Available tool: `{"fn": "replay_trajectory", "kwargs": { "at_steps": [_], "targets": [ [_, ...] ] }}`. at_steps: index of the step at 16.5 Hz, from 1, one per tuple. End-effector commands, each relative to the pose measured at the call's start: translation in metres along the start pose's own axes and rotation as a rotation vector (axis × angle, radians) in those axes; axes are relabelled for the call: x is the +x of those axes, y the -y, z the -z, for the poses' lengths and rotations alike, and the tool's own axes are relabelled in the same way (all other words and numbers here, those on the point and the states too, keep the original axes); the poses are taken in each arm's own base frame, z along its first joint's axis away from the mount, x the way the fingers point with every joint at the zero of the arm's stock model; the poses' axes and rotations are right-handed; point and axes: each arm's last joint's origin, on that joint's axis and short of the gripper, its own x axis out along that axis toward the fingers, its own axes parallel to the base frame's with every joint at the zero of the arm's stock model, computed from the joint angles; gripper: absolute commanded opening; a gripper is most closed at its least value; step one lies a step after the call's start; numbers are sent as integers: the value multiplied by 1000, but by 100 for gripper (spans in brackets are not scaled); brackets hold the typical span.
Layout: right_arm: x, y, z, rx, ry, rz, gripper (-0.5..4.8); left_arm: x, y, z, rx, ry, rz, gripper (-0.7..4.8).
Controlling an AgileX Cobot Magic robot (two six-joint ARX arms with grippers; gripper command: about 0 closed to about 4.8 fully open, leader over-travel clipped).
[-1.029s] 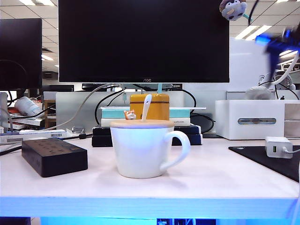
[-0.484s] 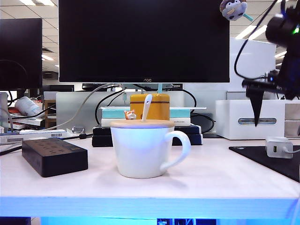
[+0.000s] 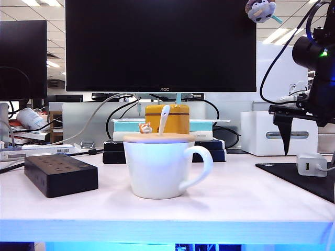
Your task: Plug the white charger into the left socket.
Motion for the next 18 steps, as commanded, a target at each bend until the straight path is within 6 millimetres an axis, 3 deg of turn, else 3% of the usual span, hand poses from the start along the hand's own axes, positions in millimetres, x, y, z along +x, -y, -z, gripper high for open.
{"fn": "replay_trajectory", "kwargs": {
  "at_steps": [1, 7, 8, 9, 10, 14, 18],
  "targets": [
    [5, -1, -1, -5, -2, 6, 479, -1, 1, -3, 14, 16, 2, -6],
    [19, 1, 3, -27, -39, 26, 479, -1, 1, -2, 14, 16, 2, -6],
    [19, 1, 3, -27, -43, 29, 418, -1, 1, -2, 13, 15, 2, -6],
    [19, 2, 4, -27, -55, 31, 286, -1, 1, -3, 14, 16, 2, -6],
    [19, 2, 5, -27, -62, 33, 250, -1, 1, -3, 14, 16, 2, -6],
    [16, 0, 4, -27, -107, -23, 243, -1, 1, -2, 13, 15, 2, -6],
    [-4, -10, -18, -27, -85, -34, 243, -1, 1, -2, 12, 14, 2, -6]
  ]
}}
